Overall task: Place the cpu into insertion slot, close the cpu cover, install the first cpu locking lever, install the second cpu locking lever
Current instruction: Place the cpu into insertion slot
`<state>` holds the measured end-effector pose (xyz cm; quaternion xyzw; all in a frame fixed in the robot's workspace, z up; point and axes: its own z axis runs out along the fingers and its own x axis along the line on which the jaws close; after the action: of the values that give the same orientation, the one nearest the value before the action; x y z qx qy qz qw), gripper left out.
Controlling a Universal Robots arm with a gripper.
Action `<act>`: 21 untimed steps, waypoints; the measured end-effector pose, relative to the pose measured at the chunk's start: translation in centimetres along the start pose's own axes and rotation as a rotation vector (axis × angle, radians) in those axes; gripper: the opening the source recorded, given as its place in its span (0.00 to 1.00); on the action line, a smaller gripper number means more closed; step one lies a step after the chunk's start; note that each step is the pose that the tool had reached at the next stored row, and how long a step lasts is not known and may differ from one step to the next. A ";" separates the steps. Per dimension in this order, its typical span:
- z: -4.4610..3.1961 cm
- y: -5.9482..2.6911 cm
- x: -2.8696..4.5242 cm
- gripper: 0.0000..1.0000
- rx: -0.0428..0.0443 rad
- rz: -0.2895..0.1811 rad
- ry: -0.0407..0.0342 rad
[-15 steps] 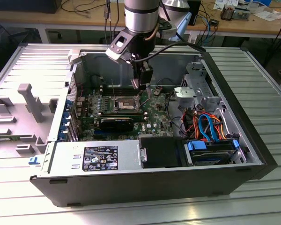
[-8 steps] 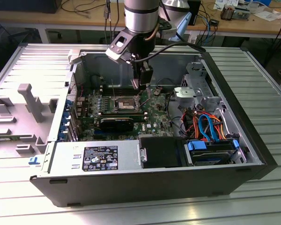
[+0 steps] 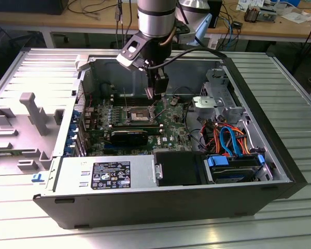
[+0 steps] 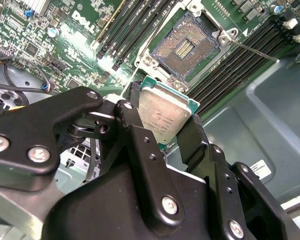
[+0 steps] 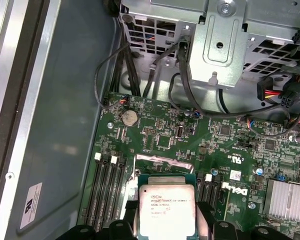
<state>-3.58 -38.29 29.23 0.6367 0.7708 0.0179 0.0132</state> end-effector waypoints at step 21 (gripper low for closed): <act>0.30 -0.01 0.00 0.54 -0.0002 0.120 -0.0054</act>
<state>-3.58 -38.29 28.93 0.6817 0.7313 0.0170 0.0142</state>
